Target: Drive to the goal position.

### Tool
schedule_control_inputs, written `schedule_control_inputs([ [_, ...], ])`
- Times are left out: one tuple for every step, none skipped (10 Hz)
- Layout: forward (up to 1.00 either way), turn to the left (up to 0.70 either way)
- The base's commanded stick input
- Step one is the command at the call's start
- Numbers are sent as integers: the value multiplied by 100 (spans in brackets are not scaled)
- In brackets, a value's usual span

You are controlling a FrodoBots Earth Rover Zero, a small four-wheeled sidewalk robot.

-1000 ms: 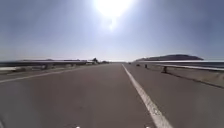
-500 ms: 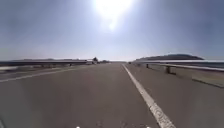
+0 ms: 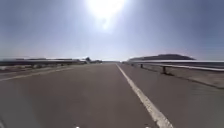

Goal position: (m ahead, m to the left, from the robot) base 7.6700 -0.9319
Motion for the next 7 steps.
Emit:
schedule_control_inputs([
  [70,0],
  [70,0],
  [70,0],
  [70,0],
  [70,0],
  [70,0],
  [70,0],
])
